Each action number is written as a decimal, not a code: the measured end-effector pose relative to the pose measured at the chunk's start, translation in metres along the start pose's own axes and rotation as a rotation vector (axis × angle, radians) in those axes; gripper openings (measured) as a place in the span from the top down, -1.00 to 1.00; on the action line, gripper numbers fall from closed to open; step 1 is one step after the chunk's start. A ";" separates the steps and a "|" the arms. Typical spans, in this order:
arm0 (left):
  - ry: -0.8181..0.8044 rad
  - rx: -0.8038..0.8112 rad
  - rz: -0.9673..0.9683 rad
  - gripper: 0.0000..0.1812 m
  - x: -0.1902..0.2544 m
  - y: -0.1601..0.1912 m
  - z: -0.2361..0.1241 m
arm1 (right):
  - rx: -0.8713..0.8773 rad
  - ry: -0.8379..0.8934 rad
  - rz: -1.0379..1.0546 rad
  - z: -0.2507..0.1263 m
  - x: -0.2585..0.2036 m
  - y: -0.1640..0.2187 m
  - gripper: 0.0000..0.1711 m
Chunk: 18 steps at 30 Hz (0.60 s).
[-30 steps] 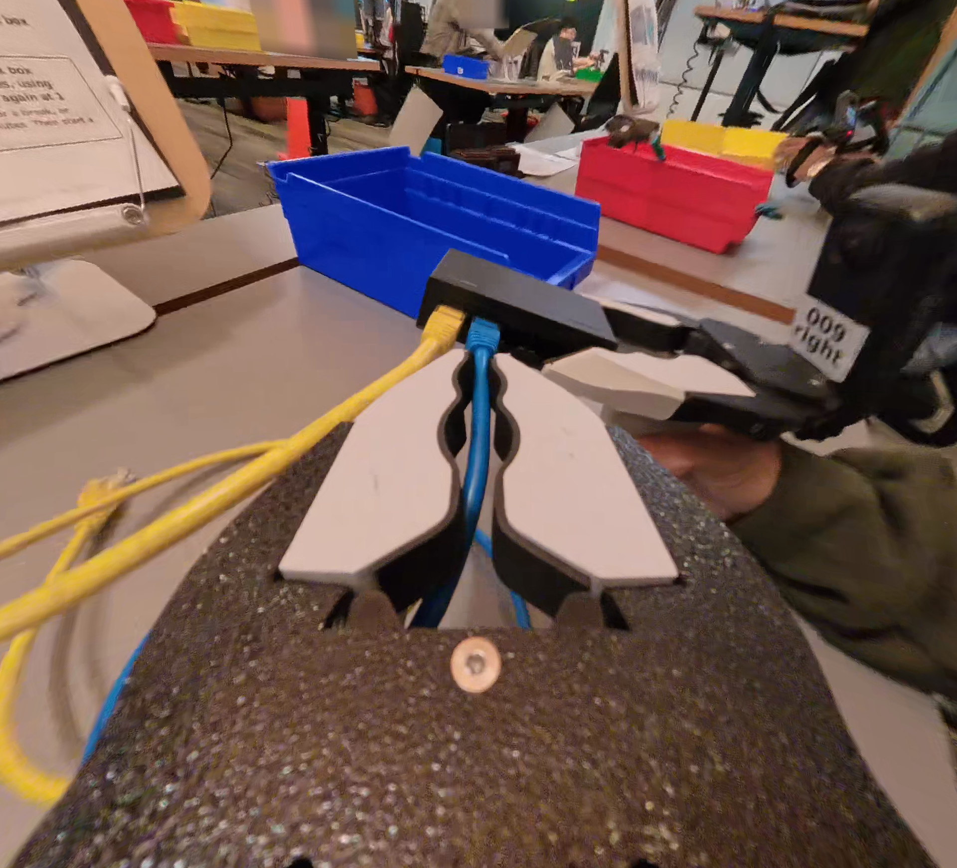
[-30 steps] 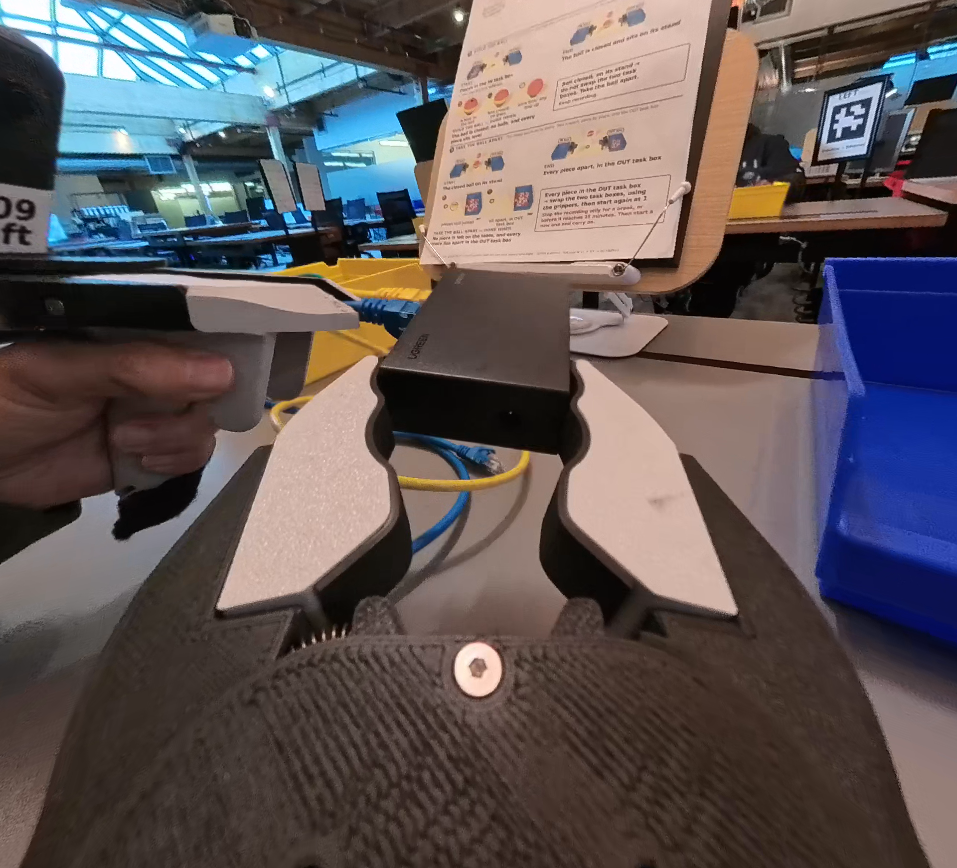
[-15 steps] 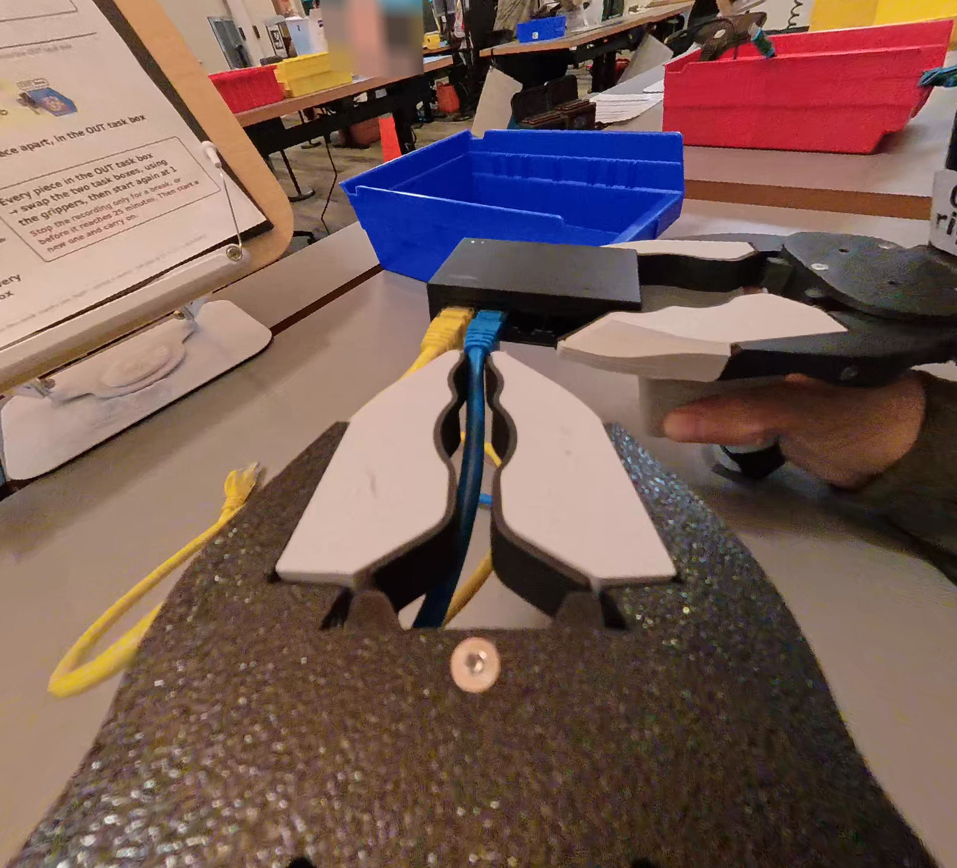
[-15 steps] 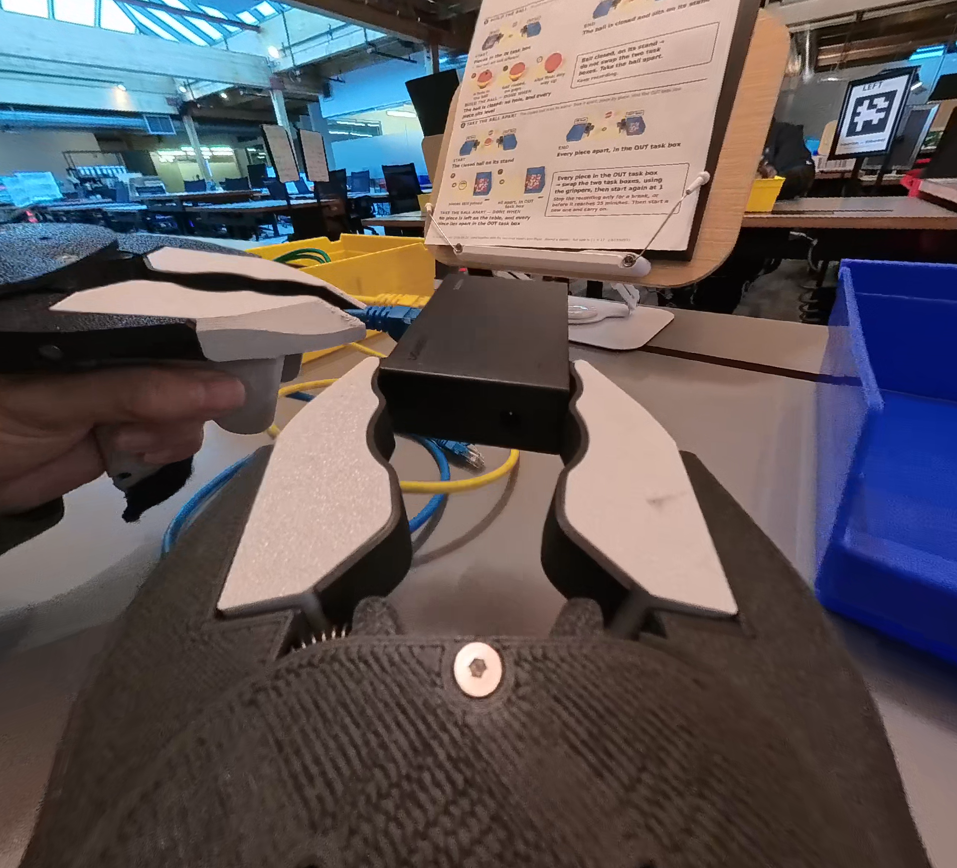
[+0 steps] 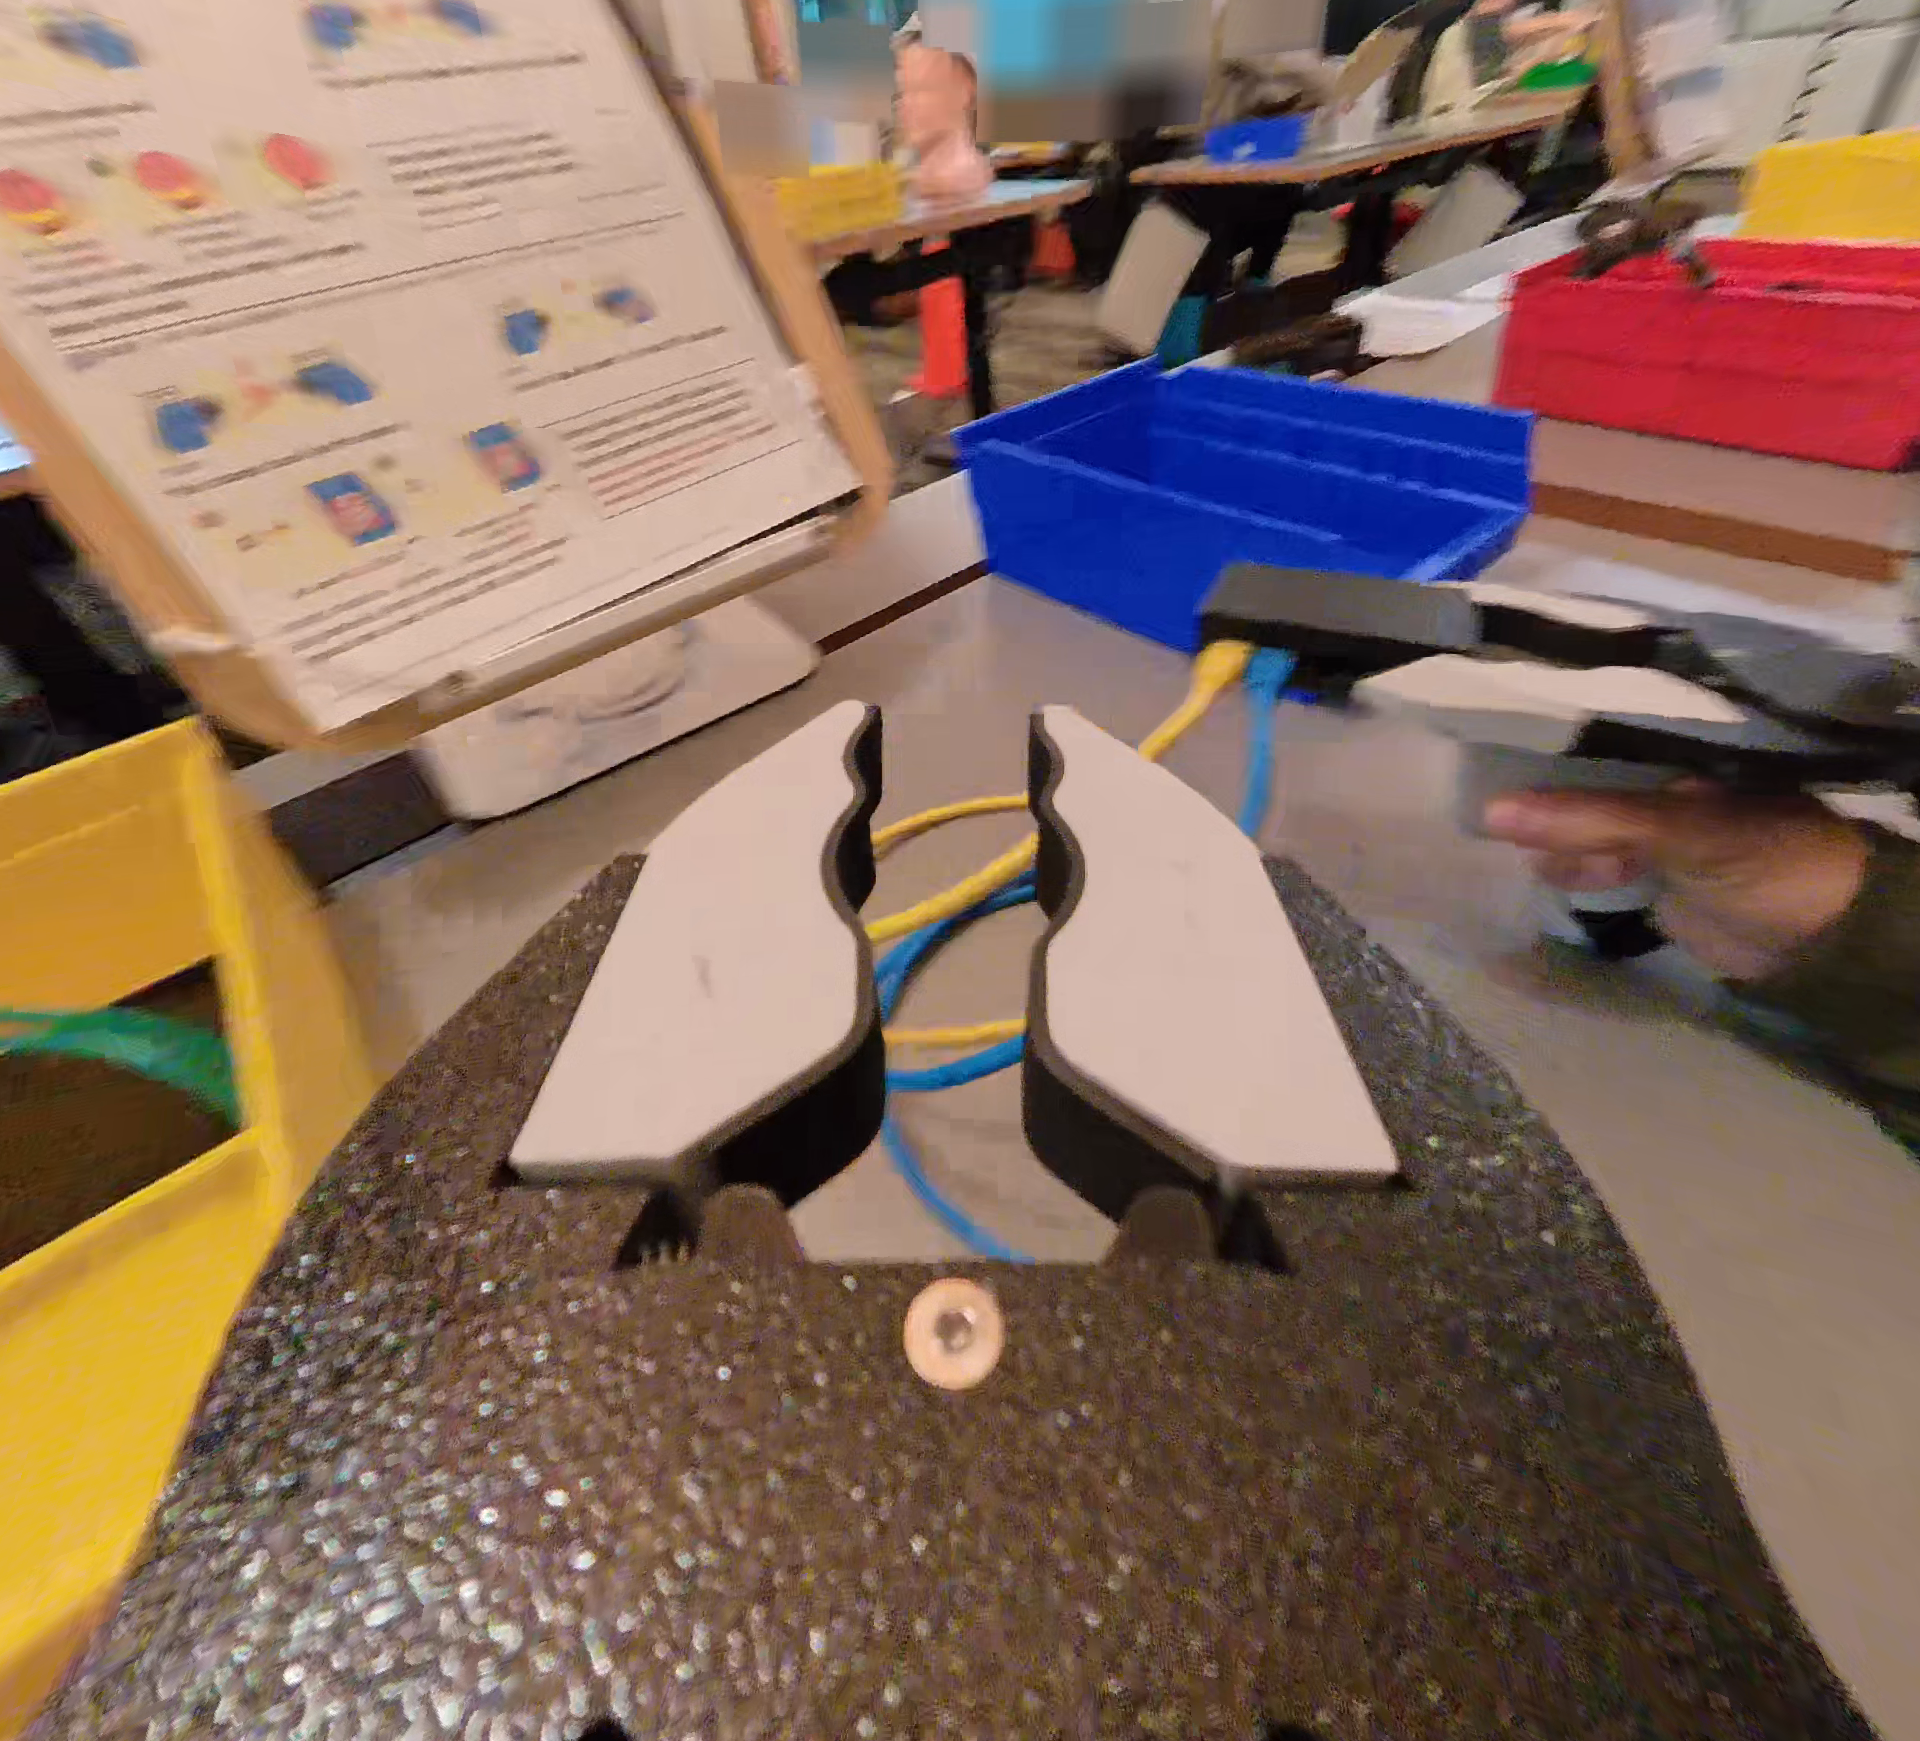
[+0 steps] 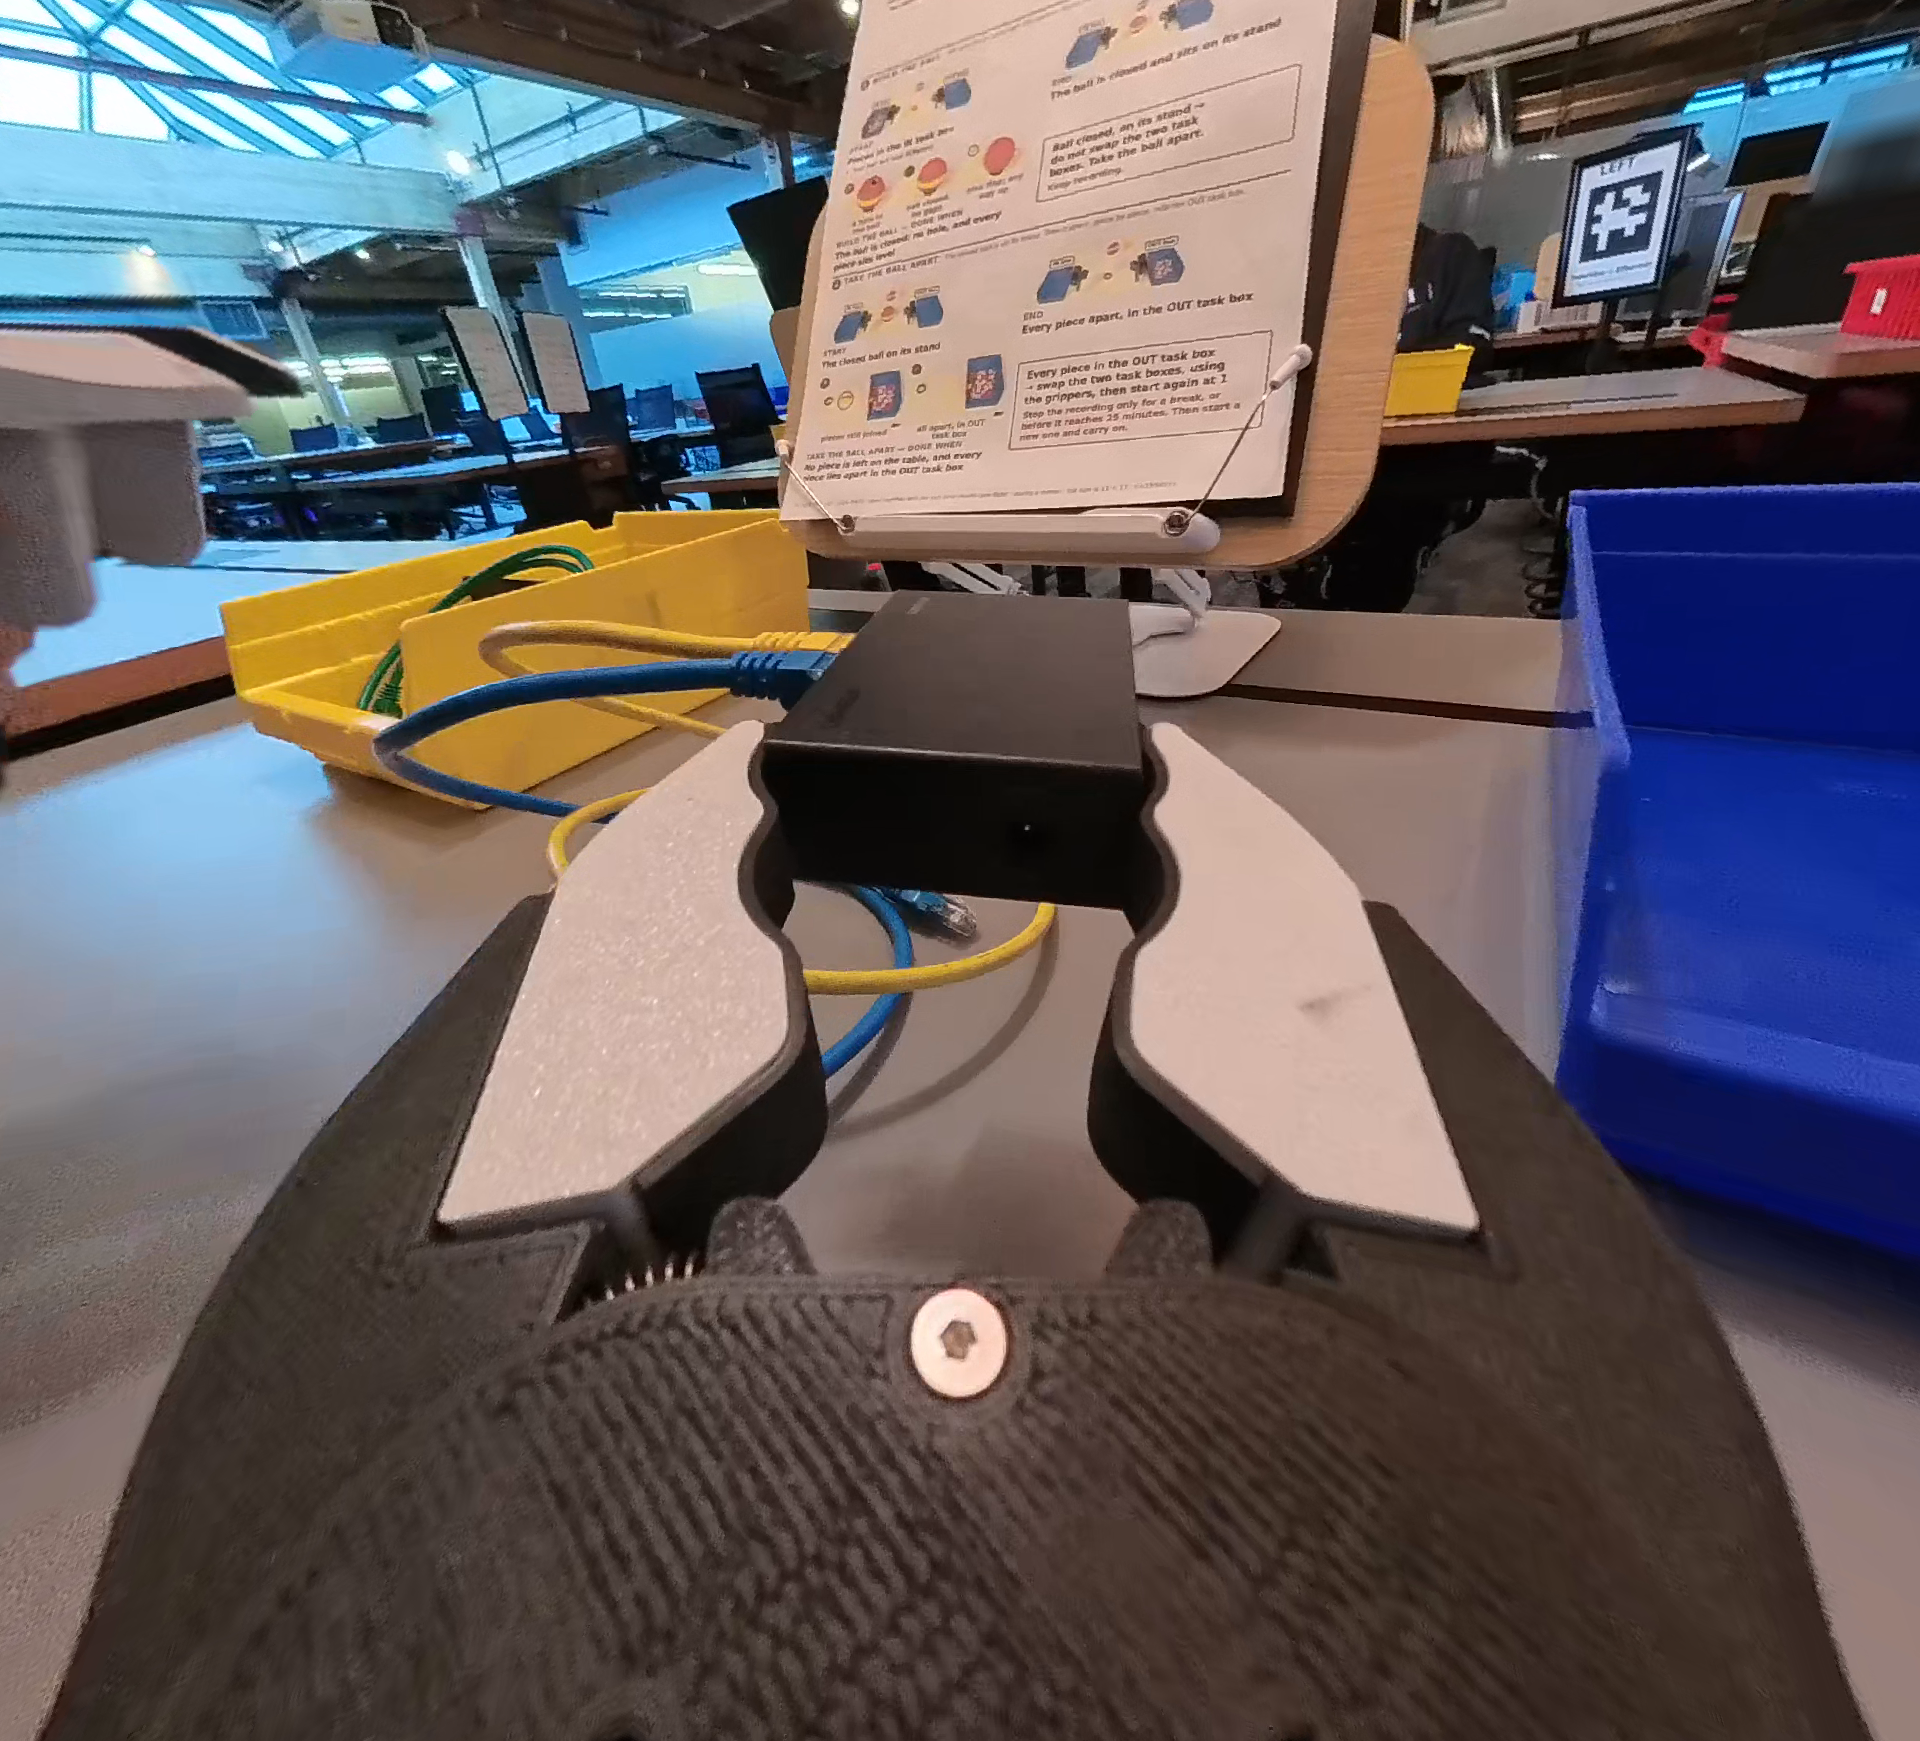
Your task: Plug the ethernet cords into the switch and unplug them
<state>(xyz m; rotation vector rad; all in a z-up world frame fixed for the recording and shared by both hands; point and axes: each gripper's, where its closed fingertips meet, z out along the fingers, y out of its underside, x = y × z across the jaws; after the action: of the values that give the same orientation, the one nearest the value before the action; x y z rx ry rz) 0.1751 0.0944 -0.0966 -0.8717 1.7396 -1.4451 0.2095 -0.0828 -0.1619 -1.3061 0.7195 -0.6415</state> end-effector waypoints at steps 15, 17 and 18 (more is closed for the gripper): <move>-0.159 -0.395 -0.877 0.48 -0.231 0.118 0.024 | -0.049 -0.038 -0.089 0.006 -0.014 0.007 0.26; -0.147 -0.383 -0.911 0.53 -0.233 0.124 0.035 | -0.052 -0.039 -0.096 0.006 -0.014 0.007 0.26; -0.154 -0.391 -0.929 0.54 -0.234 0.129 0.039 | -0.053 -0.044 -0.097 0.006 -0.015 0.008 0.26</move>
<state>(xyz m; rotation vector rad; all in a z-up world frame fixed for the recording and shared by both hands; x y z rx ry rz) 0.3235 0.2908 -0.2065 -2.1371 1.5738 -1.5056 0.2049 -0.0664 -0.1671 -1.4061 0.6443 -0.6734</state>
